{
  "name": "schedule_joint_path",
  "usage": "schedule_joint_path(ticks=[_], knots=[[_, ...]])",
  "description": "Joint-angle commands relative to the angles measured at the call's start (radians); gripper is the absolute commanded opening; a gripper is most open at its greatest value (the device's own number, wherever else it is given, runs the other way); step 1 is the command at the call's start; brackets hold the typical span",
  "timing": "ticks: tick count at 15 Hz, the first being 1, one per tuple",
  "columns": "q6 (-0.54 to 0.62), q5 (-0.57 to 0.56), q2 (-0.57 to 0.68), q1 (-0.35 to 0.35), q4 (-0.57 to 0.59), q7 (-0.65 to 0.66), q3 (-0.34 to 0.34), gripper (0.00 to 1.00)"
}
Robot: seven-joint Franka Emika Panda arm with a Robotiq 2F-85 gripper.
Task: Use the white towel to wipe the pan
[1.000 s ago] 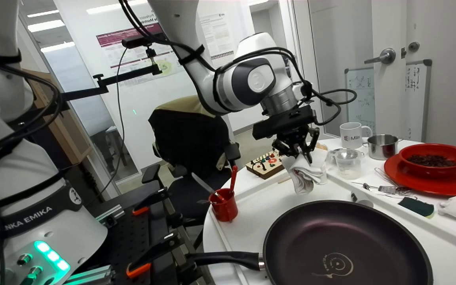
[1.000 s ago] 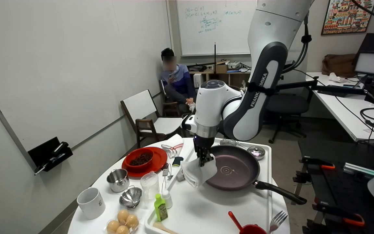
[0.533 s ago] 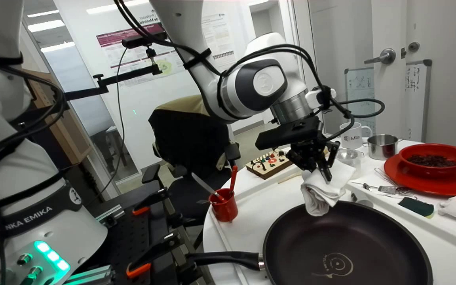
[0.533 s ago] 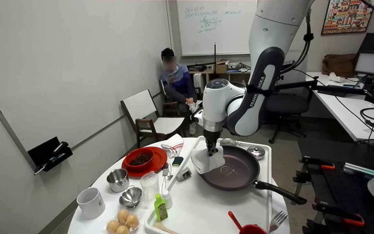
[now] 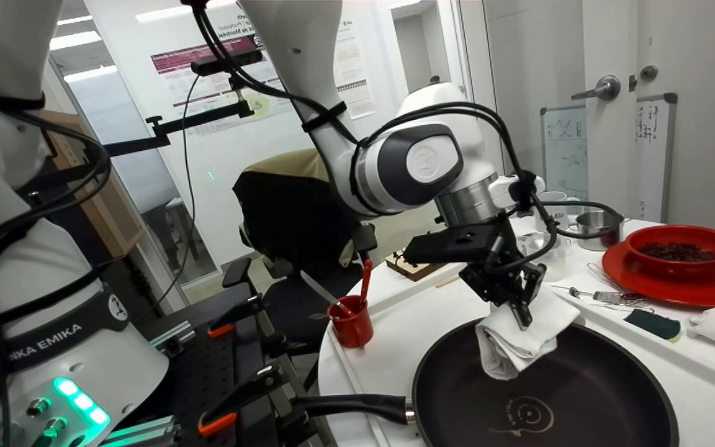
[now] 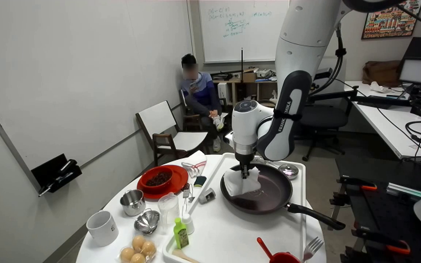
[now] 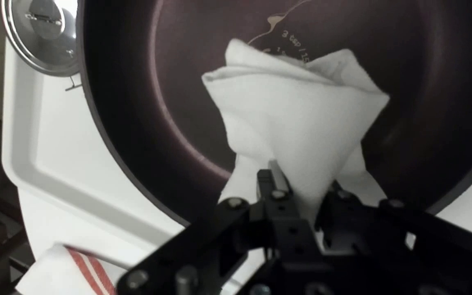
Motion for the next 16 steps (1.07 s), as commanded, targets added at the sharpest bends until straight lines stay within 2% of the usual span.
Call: schedule_joint_path(ticks=[1, 8, 9, 10, 13, 14, 16], knots=[[-0.012, 0.041, 0.058, 0.040, 0.054, 0.052, -0.044, 0.08], [-0.021, 0.082, 0.121, 0.064, 0.113, 0.108, -0.088, 0.08], [-0.004, 0.072, 0.095, 0.034, 0.081, 0.073, -0.068, 0.08], [-0.004, 0.072, 0.099, 0.035, 0.085, 0.073, -0.068, 0.15], [-0.004, 0.072, 0.100, 0.034, 0.083, 0.072, -0.068, 0.15], [-0.004, 0.072, 0.100, 0.034, 0.083, 0.072, -0.068, 0.08], [0.006, 0.068, 0.104, 0.066, 0.084, 0.086, -0.077, 0.08]])
